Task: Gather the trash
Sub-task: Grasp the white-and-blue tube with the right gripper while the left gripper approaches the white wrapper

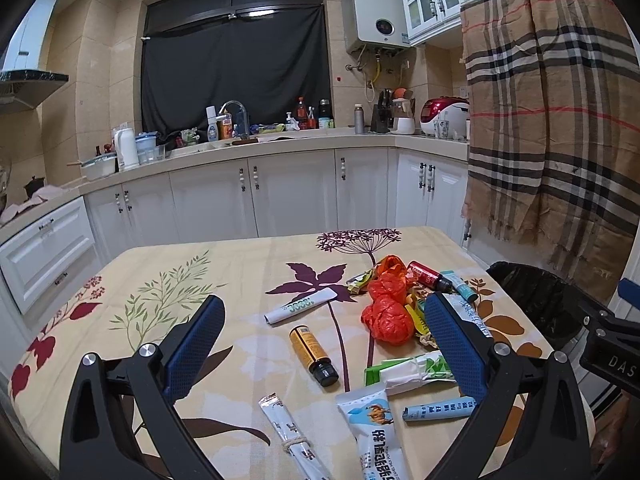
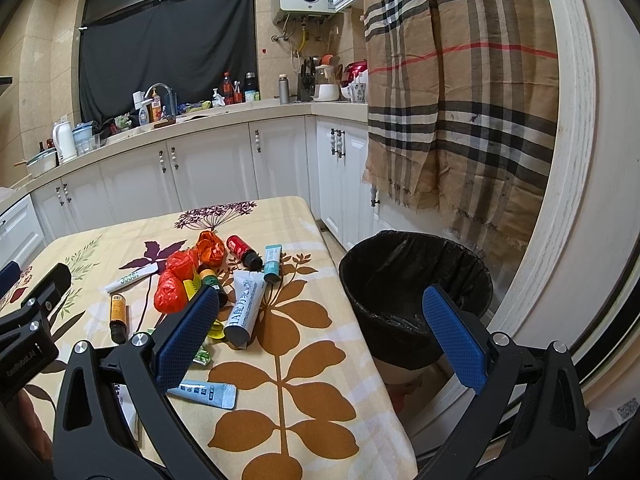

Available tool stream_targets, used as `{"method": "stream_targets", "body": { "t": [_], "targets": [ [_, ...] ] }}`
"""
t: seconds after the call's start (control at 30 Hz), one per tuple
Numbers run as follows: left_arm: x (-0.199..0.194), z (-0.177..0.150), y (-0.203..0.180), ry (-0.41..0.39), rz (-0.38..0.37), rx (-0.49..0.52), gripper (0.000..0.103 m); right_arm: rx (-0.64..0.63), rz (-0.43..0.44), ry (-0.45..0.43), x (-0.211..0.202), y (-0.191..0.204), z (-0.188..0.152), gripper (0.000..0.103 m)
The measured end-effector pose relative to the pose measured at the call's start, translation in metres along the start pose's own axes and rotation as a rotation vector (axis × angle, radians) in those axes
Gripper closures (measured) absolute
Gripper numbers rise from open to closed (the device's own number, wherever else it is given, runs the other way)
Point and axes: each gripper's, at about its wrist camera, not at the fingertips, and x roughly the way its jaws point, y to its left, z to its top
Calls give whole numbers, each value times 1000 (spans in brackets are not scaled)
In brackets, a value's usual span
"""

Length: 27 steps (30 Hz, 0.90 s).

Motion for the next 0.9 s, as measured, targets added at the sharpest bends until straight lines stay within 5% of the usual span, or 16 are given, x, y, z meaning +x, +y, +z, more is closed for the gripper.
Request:
{"method": "stream_targets", "body": {
  "t": [0.33, 0.4, 0.43, 0.5, 0.6, 0.73, 0.9],
  "targets": [
    [6, -14, 23, 66, 32, -3, 8, -33, 61, 50, 6, 17, -11, 3],
    [7, -16, 29, 78, 39, -3, 15, -49, 78, 64, 9, 24, -15, 3],
    [8, -18, 33, 86, 45, -7, 29, -53, 81, 69, 10, 27, -16, 3],
    [11, -21, 41, 116, 56, -19, 34, -60, 92, 85, 16, 34, -18, 5],
    [15, -26, 55, 139, 70, -38, 34, -75, 99, 119, 26, 40, -15, 24],
    [15, -27, 69, 139, 105, -39, 34, -84, 107, 149, 40, 49, -10, 28],
    [23, -29, 84, 159, 128, -63, 34, -121, 117, 223, 67, 64, -6, 47]
  ]
}}
